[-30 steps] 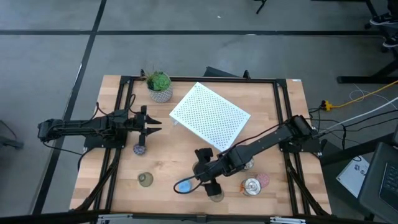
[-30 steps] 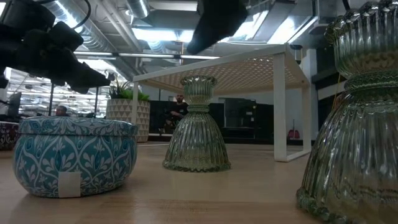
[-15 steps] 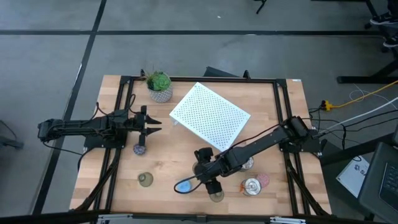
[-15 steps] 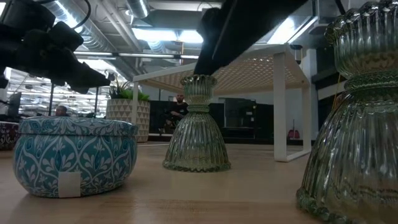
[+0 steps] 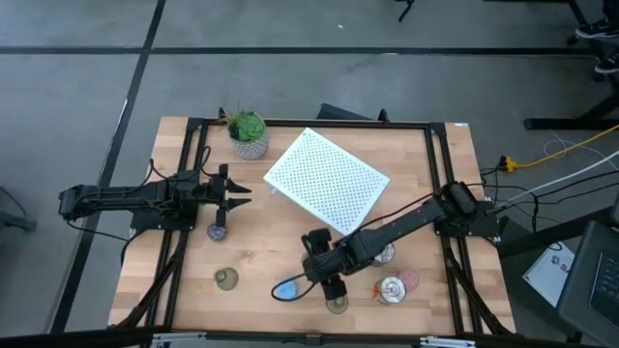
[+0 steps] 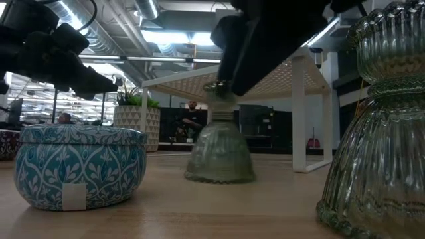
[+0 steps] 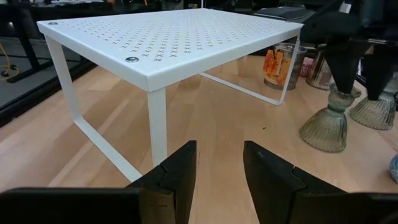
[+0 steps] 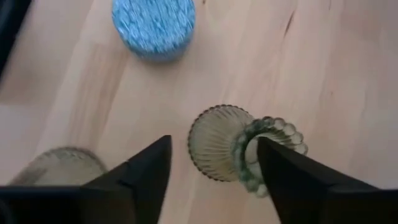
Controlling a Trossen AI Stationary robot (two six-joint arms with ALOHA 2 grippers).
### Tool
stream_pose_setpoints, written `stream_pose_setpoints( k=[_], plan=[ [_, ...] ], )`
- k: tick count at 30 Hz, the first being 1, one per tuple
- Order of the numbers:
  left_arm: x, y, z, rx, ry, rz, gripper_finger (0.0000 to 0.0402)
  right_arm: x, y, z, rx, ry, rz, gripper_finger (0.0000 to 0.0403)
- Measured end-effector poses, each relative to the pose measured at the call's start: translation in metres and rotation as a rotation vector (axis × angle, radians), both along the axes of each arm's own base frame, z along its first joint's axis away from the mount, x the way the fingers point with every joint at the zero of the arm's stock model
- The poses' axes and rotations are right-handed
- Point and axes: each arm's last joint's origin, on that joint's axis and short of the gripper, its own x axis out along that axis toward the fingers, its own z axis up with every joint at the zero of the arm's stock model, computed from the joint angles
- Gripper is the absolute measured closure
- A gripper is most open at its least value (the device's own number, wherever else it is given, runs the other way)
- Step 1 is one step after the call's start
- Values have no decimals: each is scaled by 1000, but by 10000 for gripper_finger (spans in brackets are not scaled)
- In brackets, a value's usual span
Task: Pick & Place candle stick holders
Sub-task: Put the top green vase on the shelf
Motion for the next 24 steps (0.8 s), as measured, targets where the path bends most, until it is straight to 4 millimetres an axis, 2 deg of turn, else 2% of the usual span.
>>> stream_pose_setpoints(
  k=[7, 11, 14, 24],
  plan=[
    [0, 0, 0, 0, 0, 0, 274, -1, -1, 0, -7, 9, 0, 275],
    [0, 0, 0, 0, 0, 0, 274, -1, 0, 0, -3, 8, -7, 319],
    [0, 0, 0, 0, 0, 0, 274, -1, -1, 0, 4, 9, -22, 334],
    [0, 0, 0, 0, 0, 0, 274, -1, 0, 1, 13, 9, -21, 341]
  ],
)
